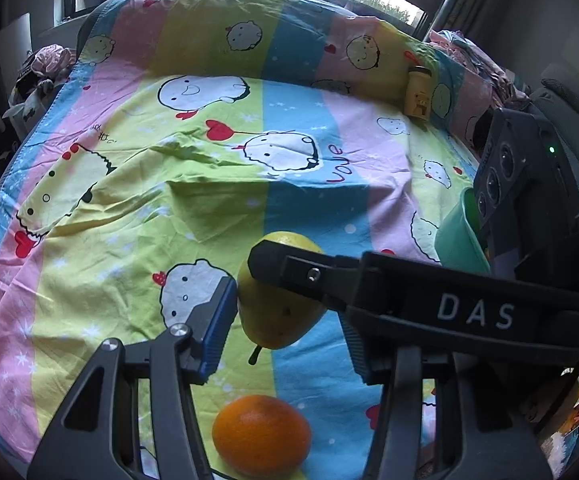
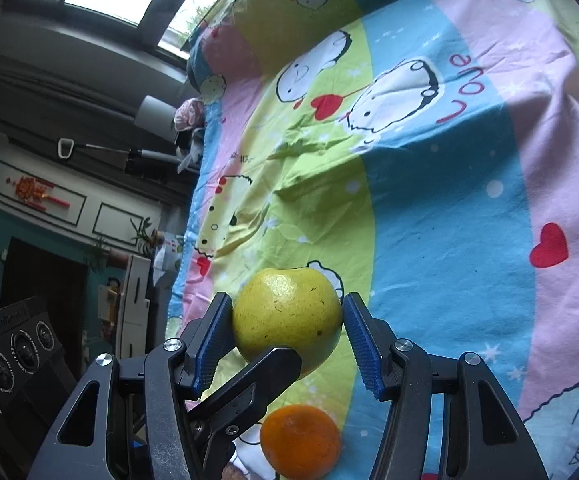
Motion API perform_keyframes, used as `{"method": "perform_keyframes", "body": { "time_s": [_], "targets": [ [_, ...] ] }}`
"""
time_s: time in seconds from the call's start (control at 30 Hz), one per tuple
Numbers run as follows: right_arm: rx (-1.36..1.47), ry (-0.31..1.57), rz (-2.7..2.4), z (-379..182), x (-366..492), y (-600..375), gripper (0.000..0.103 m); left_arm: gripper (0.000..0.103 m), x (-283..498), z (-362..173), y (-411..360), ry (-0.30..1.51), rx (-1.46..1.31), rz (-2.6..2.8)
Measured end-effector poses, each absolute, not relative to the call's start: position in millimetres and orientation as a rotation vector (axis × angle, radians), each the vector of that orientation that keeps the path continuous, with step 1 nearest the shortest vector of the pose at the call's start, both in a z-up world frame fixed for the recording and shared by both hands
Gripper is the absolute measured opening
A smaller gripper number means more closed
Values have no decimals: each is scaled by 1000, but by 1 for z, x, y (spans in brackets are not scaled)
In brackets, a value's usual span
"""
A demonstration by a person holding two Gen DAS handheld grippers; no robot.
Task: Organize fruits
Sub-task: 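Close the right tool around the yellow-green pear, then carry the pear in the right tool over the green bowl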
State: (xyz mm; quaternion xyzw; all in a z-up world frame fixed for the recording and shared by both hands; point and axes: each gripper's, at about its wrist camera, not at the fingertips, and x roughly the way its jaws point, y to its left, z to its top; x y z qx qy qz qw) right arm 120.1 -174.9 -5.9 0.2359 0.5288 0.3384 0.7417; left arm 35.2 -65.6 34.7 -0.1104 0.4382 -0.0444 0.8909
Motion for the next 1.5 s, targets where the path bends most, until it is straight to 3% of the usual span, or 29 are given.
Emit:
{"method": "perform_keyframes", "body": {
  "time_s": [0.67,1.5],
  "targets": [
    [619,947,593,36,118,-262,60,48,56,70,-139,788,-106,-275],
    [755,835,403,38,105,-351,60,48,81,73,-219,777,-3,-478]
  ]
}}
